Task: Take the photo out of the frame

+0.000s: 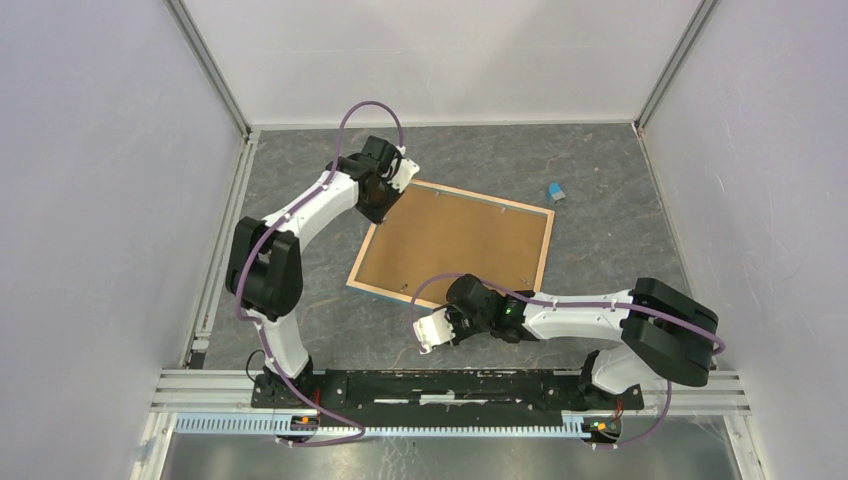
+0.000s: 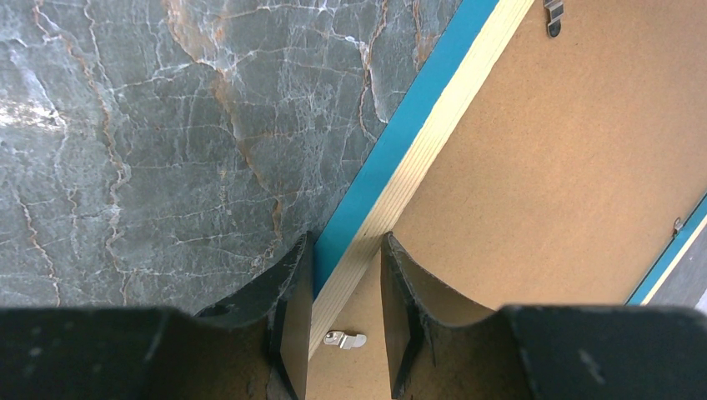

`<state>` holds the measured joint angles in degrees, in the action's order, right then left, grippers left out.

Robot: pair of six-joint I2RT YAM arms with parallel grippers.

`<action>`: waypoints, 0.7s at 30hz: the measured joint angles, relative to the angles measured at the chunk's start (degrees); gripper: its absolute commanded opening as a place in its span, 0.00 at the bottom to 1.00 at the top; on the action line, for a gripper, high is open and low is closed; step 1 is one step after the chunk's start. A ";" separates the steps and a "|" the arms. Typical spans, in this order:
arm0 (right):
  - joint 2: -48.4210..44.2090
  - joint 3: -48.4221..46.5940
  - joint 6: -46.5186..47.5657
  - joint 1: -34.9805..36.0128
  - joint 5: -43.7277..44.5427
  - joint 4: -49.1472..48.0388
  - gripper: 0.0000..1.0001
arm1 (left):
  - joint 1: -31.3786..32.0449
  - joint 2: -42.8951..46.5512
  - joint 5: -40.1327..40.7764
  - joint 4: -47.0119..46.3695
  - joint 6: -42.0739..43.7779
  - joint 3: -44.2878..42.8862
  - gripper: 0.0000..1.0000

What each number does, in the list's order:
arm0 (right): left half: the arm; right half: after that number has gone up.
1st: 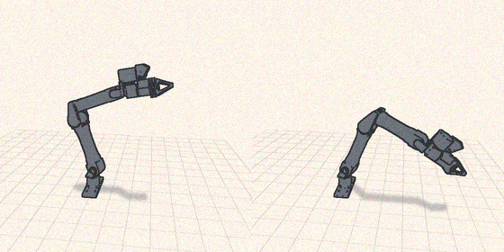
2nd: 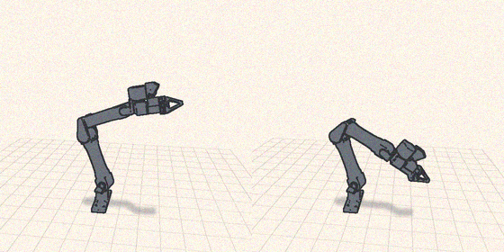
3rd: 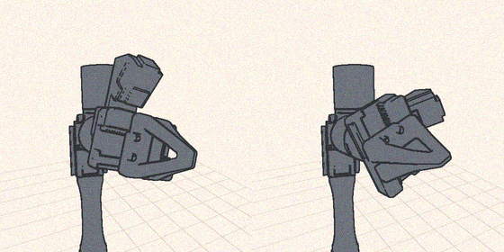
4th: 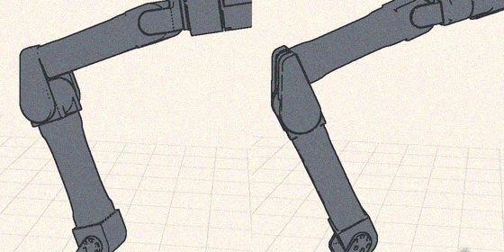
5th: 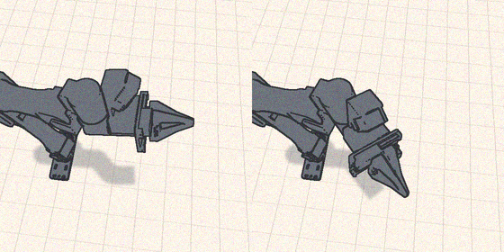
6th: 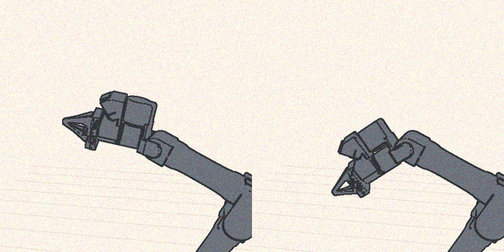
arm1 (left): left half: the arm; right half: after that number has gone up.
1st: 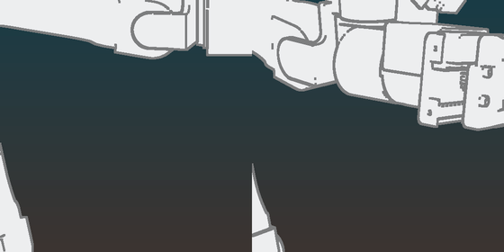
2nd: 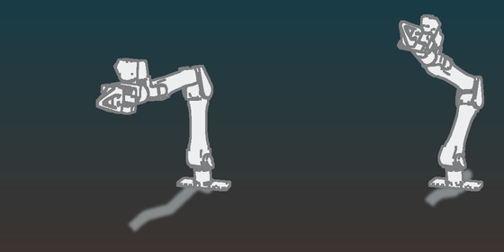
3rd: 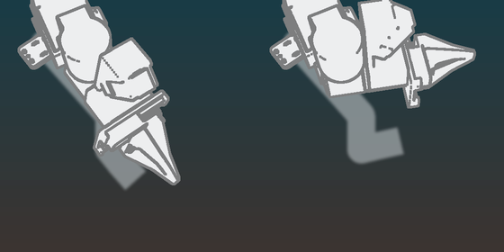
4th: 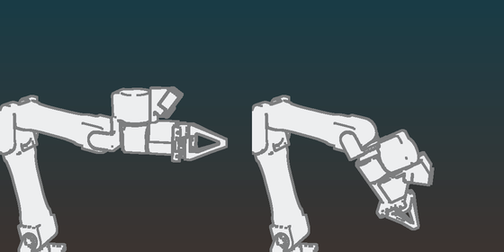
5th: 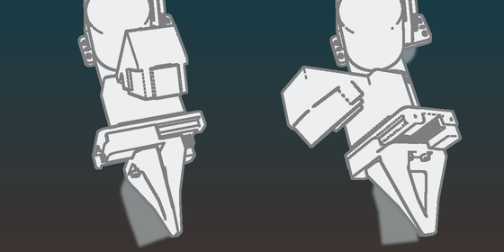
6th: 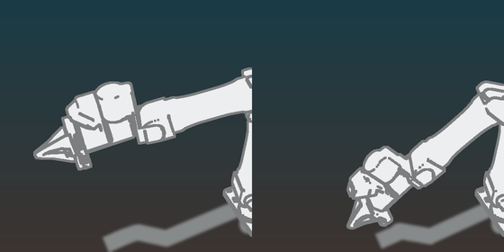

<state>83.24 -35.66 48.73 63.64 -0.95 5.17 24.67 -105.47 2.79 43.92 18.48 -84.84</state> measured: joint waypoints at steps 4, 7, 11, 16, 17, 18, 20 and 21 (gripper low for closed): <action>0.09 -0.17 0.00 0.00 0.02 0.07 0.00 | 0.22 0.00 -0.11 0.15 -0.02 0.00 0.02; 0.09 -0.17 0.00 0.00 0.02 0.07 0.00 | 0.22 0.02 -0.11 0.20 -0.02 -0.02 0.02; 0.11 -0.17 0.00 0.00 0.04 0.11 0.00 | 0.22 0.33 0.17 0.46 -0.04 -0.59 0.02; 0.15 -0.22 0.00 0.00 0.09 0.15 0.00 | 0.22 0.63 1.18 0.46 -0.02 -2.16 0.02; 0.17 -0.22 0.00 0.00 0.11 0.22 0.00 | 0.22 0.63 1.42 0.46 -0.02 -2.38 0.02; 0.17 -0.22 0.00 0.00 0.11 0.24 0.00 | 0.22 0.63 1.64 0.46 -0.02 -2.54 0.02; 0.20 -0.22 0.00 0.00 0.13 0.26 0.00 | 0.22 0.63 1.90 0.48 -0.02 -2.71 0.02; 0.20 -0.22 0.00 0.00 0.13 0.26 0.00 | 0.22 0.61 2.05 0.46 -0.02 -2.78 0.02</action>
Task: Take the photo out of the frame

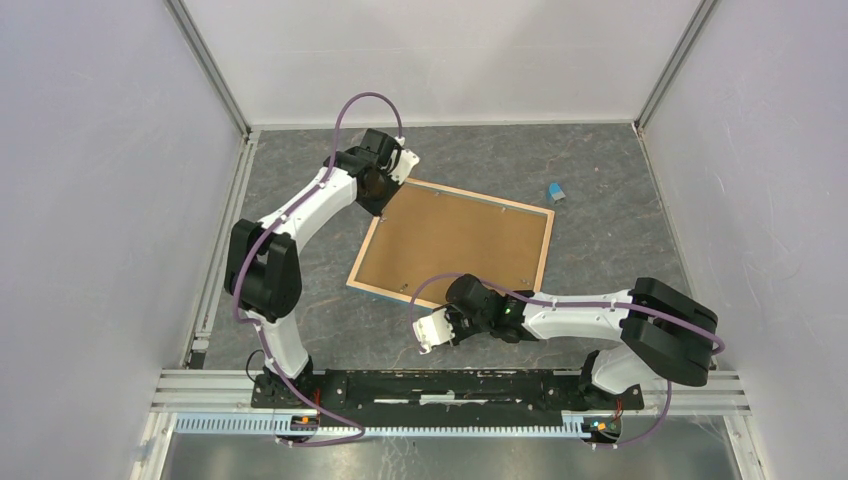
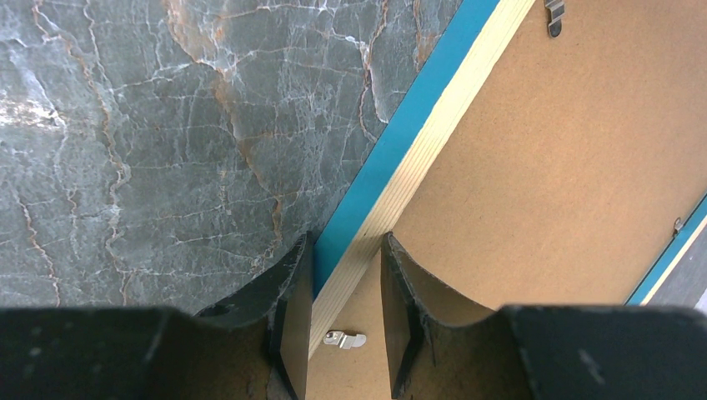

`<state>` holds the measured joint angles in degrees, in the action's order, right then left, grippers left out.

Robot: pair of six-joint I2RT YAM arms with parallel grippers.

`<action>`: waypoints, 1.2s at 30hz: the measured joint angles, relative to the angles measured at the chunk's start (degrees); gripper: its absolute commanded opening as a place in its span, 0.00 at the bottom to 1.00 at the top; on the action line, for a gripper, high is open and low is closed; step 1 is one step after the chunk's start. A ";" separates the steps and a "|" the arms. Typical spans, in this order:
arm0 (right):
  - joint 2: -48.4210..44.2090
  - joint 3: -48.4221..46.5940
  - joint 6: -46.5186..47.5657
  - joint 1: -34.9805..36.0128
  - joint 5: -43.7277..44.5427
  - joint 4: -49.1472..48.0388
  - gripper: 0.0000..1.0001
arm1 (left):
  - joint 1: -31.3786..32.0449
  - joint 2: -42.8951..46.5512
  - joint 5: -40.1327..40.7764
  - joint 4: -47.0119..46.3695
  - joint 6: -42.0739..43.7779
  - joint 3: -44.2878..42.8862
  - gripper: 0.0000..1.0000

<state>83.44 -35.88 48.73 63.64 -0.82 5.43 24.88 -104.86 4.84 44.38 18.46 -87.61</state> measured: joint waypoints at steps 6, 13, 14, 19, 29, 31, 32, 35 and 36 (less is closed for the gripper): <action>0.07 -0.04 0.00 0.00 0.09 0.00 0.00 | 0.00 -0.72 1.11 0.07 0.04 -0.31 0.02; 0.31 -0.33 -0.04 0.11 0.44 0.22 0.00 | 0.00 -1.51 1.29 0.09 0.11 -0.31 0.02; 0.31 -0.35 -0.04 0.11 0.44 0.22 0.00 | 0.00 -1.51 1.31 0.07 0.13 -0.31 0.02; 0.39 -0.44 -0.04 0.11 0.48 0.31 0.00 | 0.00 -1.86 1.88 0.07 1.18 -0.31 0.02; 0.63 -0.76 -0.15 0.17 0.68 0.72 0.00 | 0.90 -2.60 2.60 0.11 2.69 -0.28 0.02; 0.63 -0.76 -0.22 0.17 0.68 0.72 0.00 | 1.14 -2.69 2.62 0.11 3.10 -0.26 0.02; 0.63 -0.79 -0.24 0.17 0.70 0.72 0.00 | 1.29 -2.71 2.60 0.13 3.21 -0.22 0.02; 0.74 -0.92 -0.28 0.22 0.76 0.90 0.00 | 1.88 -2.71 2.86 0.11 3.34 -0.17 0.02; 0.76 -0.98 -0.31 0.24 0.81 0.96 0.00 | 2.10 -2.71 3.23 0.13 3.37 -0.17 0.02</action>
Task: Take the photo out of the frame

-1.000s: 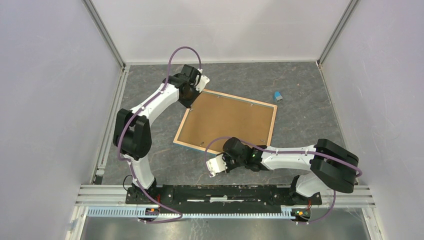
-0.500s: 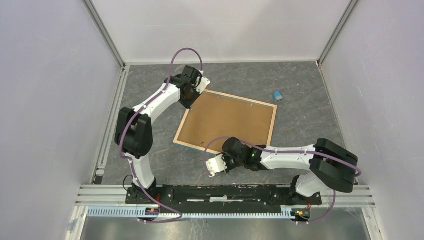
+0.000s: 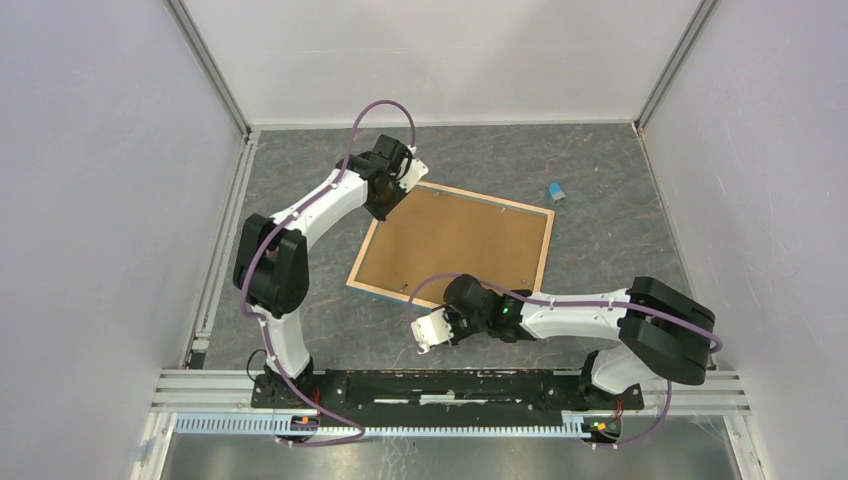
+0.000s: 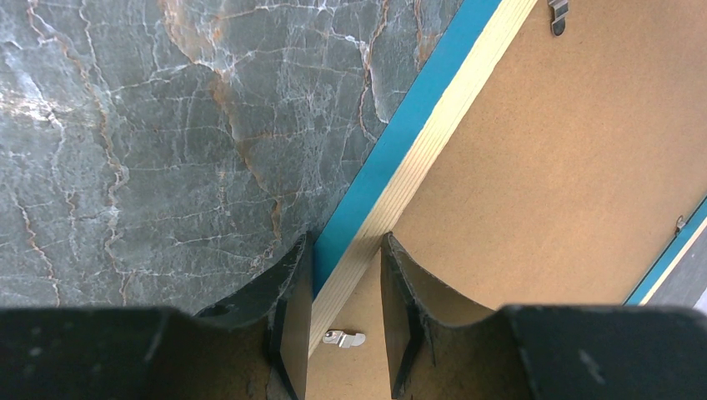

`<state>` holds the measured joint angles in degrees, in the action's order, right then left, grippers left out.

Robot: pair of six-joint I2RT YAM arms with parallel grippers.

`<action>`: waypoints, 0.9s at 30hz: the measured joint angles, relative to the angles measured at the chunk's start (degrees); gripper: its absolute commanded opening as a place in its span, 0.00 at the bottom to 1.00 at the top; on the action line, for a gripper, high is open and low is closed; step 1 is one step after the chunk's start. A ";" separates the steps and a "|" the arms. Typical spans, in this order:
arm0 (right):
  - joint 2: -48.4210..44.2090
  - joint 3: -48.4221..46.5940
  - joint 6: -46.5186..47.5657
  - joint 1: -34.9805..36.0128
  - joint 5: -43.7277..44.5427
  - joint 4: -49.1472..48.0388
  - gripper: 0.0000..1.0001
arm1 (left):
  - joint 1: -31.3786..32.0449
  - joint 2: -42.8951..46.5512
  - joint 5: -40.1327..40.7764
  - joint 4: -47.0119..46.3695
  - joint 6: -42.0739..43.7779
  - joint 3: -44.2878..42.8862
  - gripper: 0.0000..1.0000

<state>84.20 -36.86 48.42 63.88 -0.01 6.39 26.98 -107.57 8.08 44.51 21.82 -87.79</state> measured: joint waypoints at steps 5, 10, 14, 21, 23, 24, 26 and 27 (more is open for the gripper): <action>0.04 -0.09 -0.11 -0.02 0.02 0.11 0.00 | 0.42 -0.09 1.44 -0.02 0.17 0.00 0.02; 0.07 -0.11 -0.13 0.00 0.04 0.13 0.00 | 0.46 -0.83 2.82 -0.02 0.26 0.00 0.02; 0.09 -0.11 -0.13 0.00 0.04 0.13 0.00 | 0.55 -1.25 3.43 -0.02 0.37 0.00 0.02; 0.13 -0.20 -0.13 0.00 0.04 0.22 0.00 | 0.94 -1.31 3.82 0.04 0.98 0.00 0.02; 0.13 -0.20 -0.13 0.00 0.04 0.24 0.00 | 1.27 -1.31 3.87 0.15 1.11 0.00 0.02; 0.13 -0.20 -0.13 0.00 0.04 0.24 0.00 | 1.40 -1.31 3.87 0.20 1.25 0.00 0.02; 0.13 -0.20 -0.13 0.00 0.04 0.24 0.00 | 1.68 -1.31 3.87 0.42 1.57 0.00 0.02; 0.13 -0.20 -0.13 0.00 0.04 0.24 0.00 | 1.84 -1.31 3.87 0.50 1.64 0.00 0.02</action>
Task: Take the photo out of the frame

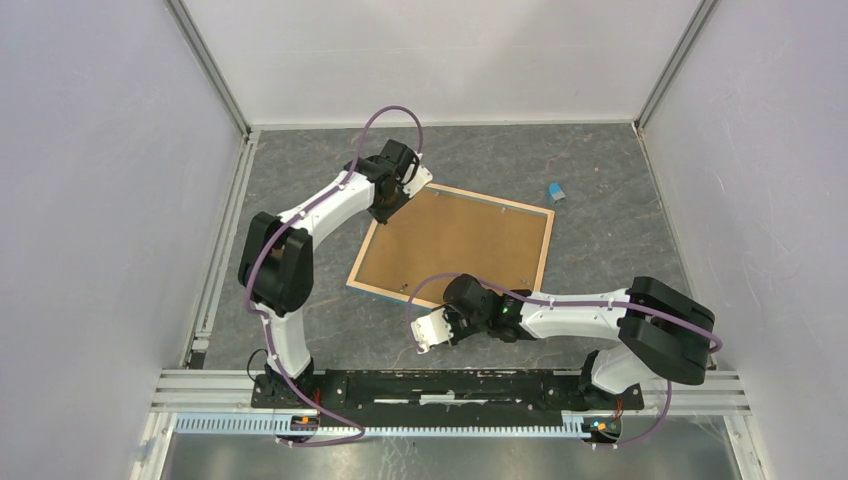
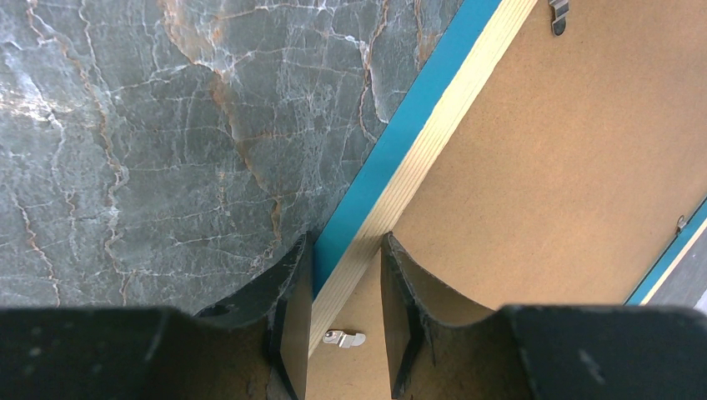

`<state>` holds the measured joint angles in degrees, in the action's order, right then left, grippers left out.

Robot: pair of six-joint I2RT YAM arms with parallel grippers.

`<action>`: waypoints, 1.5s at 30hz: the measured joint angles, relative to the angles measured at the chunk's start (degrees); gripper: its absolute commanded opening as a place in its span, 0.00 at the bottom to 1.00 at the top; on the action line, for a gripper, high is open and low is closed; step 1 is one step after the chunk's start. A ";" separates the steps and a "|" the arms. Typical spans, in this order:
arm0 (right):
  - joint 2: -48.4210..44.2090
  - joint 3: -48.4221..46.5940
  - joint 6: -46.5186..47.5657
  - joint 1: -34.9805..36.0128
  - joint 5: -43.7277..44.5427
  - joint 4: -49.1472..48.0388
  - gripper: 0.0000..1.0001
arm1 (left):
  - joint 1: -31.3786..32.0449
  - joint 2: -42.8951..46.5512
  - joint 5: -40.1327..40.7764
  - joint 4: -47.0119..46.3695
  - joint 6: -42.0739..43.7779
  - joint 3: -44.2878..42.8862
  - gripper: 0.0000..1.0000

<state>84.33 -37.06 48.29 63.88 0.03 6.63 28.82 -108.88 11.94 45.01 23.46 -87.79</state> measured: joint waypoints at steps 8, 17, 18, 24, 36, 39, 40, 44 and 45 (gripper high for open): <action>0.00 0.00 0.00 0.00 0.00 0.02 0.00 | 0.55 -0.07 0.02 0.70 0.02 -0.07 0.02; 0.00 -0.02 0.00 0.00 0.00 0.07 0.00 | 0.55 -0.26 -0.22 0.81 -0.02 -0.35 0.02; 0.00 -0.02 0.00 0.00 0.00 0.07 0.00 | 0.55 -0.26 -0.28 0.81 -0.02 -0.35 0.02; 0.00 -0.02 0.00 0.00 0.00 0.07 0.00 | 0.52 -0.26 -1.31 0.98 -0.07 -0.68 0.02; 0.02 -0.02 0.00 0.00 0.00 0.09 0.00 | 0.52 -0.37 -2.05 1.14 -0.26 -0.90 0.02; 0.04 -0.07 0.00 0.00 0.00 0.11 0.00 | 0.52 -0.72 -2.16 1.20 -0.85 -1.44 0.02; 0.09 -0.09 0.00 0.00 0.00 0.13 0.00 | 0.52 -0.83 -2.29 1.20 -0.96 -1.64 0.02; 0.11 -0.11 0.00 0.00 0.00 0.15 0.00 | 0.50 -1.14 -2.75 1.27 -1.25 -2.23 0.02; 0.11 -0.11 0.00 0.00 0.00 0.15 0.00 | 0.50 -1.18 -2.89 1.25 -1.31 -2.27 0.02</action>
<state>84.44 -37.17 48.29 63.88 0.03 6.79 29.32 -110.06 9.06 46.26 22.15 -90.06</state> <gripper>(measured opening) 0.368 0.279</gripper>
